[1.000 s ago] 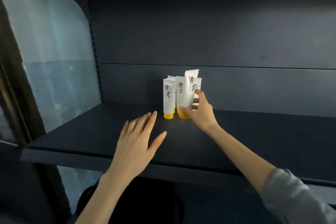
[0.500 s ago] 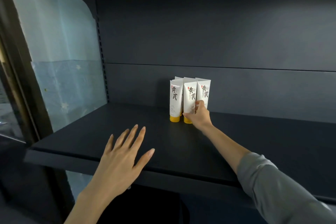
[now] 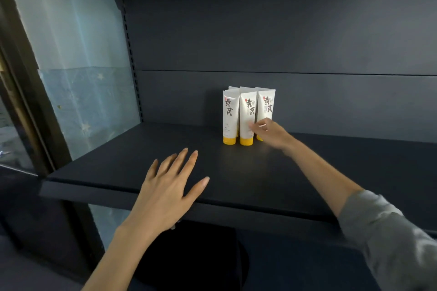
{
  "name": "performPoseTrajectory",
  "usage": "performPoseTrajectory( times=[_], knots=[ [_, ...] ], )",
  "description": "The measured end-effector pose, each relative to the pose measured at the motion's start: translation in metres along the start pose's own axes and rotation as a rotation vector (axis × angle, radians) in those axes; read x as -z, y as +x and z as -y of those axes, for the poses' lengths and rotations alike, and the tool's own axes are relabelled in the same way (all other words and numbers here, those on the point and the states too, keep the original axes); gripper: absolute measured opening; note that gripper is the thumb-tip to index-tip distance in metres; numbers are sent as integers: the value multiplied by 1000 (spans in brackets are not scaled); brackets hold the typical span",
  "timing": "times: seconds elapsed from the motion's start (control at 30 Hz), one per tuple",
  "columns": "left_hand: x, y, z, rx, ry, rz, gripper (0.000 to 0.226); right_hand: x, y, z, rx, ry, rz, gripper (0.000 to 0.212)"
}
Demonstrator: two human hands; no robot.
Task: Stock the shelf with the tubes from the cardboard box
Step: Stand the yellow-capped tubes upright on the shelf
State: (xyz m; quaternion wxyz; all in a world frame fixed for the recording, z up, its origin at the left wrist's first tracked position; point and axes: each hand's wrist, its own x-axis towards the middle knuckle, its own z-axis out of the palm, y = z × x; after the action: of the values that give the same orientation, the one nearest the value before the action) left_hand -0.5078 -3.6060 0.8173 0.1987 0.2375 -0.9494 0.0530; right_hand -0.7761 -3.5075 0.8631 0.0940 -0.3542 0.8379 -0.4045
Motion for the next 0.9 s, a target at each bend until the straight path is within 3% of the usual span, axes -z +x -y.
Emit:
performPoseTrajectory(
  times=[0.1, 0.37, 0.53, 0.73, 0.9],
  knots=[
    [-1, -2, -1, -21, -2, 6, 89, 21, -30, -5, 32, -152, 17, 69],
    [-1, -11, -14, -112, -27, 14, 89, 32, -154, -30, 100, -553, -291, 80],
    [-2, -23, -24, -168, -59, 12, 90, 36, -222, -47, -22, -700, -334, 87],
    [-4, -46, -41, -205, -117, 36, 103, 42, -304, -81, -195, -706, -431, 85],
    [-2, -68, -67, -301, -78, 64, 89, 51, -356, -108, -322, -733, -459, 86]
  ],
)
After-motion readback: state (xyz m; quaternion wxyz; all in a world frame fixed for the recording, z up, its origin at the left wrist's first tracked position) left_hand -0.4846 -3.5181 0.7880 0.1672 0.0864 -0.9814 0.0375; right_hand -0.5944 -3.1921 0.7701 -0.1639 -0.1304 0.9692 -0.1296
